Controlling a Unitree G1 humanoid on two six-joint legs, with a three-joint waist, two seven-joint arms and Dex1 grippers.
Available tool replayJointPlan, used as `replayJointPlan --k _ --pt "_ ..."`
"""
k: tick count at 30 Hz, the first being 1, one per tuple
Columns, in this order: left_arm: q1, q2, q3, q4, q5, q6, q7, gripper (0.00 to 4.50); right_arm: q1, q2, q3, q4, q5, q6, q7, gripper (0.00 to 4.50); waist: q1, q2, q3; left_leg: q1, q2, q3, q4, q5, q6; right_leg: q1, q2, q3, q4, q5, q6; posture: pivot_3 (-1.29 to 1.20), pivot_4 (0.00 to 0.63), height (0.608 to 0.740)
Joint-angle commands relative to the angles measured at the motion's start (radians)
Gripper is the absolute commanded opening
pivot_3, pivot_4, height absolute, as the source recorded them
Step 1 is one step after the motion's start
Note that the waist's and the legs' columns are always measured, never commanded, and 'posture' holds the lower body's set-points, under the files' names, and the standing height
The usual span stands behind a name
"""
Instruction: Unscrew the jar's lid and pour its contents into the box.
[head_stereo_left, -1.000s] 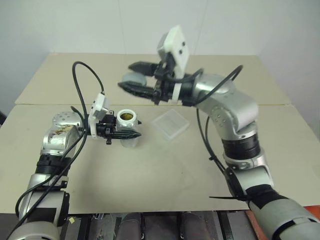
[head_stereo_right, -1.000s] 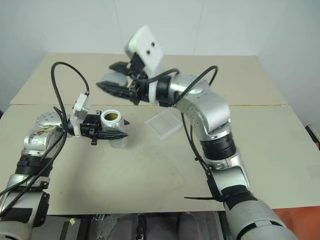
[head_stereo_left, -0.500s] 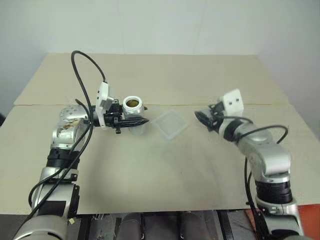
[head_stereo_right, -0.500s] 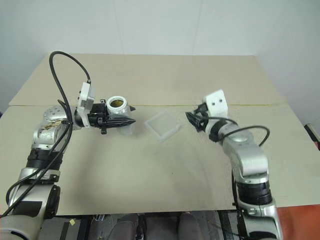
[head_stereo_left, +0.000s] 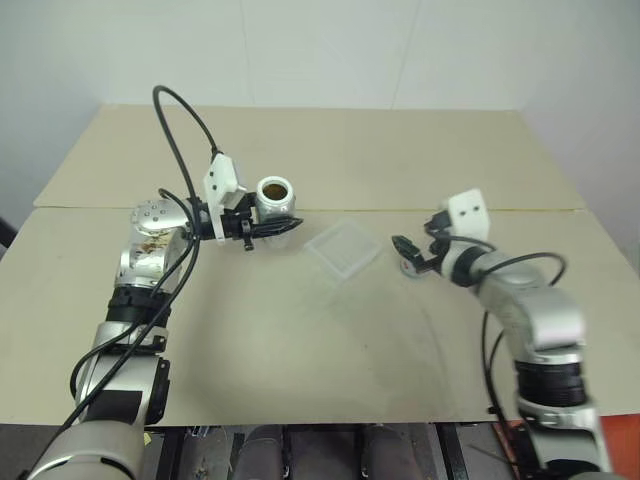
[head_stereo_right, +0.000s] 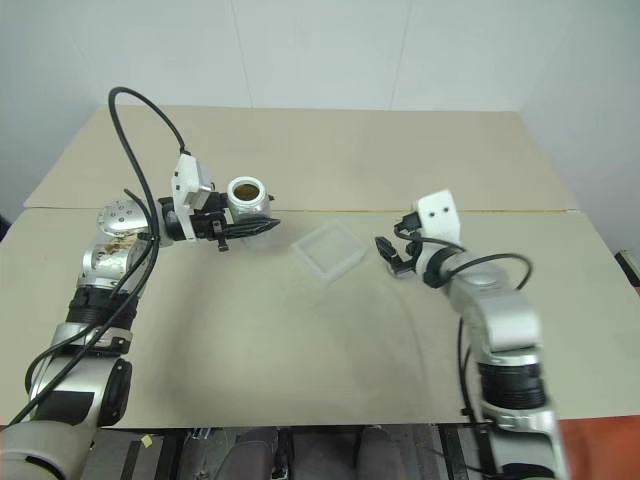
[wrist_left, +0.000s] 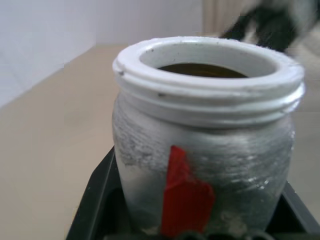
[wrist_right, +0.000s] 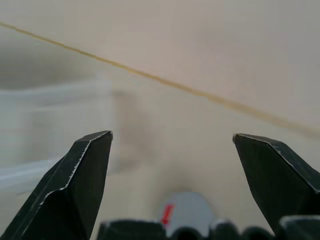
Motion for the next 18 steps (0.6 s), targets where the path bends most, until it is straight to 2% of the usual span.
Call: replayJointPlan --k 1,4,7,9,11,13,18 --pt "-0.123 -0.008 -0.064 0.106 0.175 -0.246 0.141 1.93 -0.053 -0.101 -0.070 -0.048 0.170 0.110 0.167 4.47 0.005 0.000 0.000 0.000 0.000 0.000 0.000 -0.001 0.001 0.000 0.000 0.000 0.000 0.000 0.000 0.00 0.150 0.740" --pt "-0.244 -0.022 -0.139 0.240 0.348 -0.446 0.310 1.93 -0.101 -0.187 -0.086 -0.018 0.262 0.157 0.269 4.47 0.016 -0.001 0.000 0.000 -0.001 0.001 0.001 -0.001 0.001 0.001 0.000 0.000 -0.001 0.000 0.000 0.00 0.150 0.740" --pt "-0.401 0.002 -0.329 0.353 0.727 -0.716 0.682 1.93 -0.180 -0.251 -0.085 0.043 0.351 0.236 0.347 4.47 0.019 -0.001 0.001 -0.001 -0.001 0.002 0.001 -0.001 0.002 0.000 0.000 0.000 -0.002 0.000 0.000 0.00 0.150 0.740" --pt "-0.500 0.010 -0.473 0.403 0.974 -0.789 0.949 1.93 -0.212 -0.290 -0.062 0.063 0.375 0.260 0.382 4.47 0.023 -0.001 0.001 -0.003 -0.002 0.004 0.000 -0.001 0.001 0.000 0.000 0.000 -0.006 0.001 0.001 0.00 0.150 0.740" --pt "-0.611 0.002 -0.701 0.441 1.295 -0.729 1.305 1.93 -0.225 -0.327 -0.044 0.081 0.389 0.274 0.410 4.47 0.030 -0.002 0.001 -0.004 -0.002 0.007 0.000 0.000 0.000 0.000 -0.001 -0.001 -0.007 0.001 0.002 0.00 0.150 0.740" --pt "-0.680 -0.031 -0.860 0.491 1.484 -0.669 1.535 1.93 -0.224 -0.359 -0.028 0.087 0.389 0.270 0.429 4.47 0.035 -0.002 0.001 -0.005 -0.003 0.007 0.001 0.000 0.000 -0.001 -0.002 -0.001 -0.009 0.002 0.003 0.00 0.150 0.740" --pt "-0.701 -0.123 -1.094 0.552 1.719 -0.543 1.794 1.93 -0.249 -0.375 -0.040 0.097 0.406 0.291 0.415 4.47 0.042 -0.002 0.001 -0.007 -0.002 0.008 0.002 -0.001 0.001 -0.003 -0.002 -0.001 -0.007 0.002 0.003 0.00 0.150 0.740"
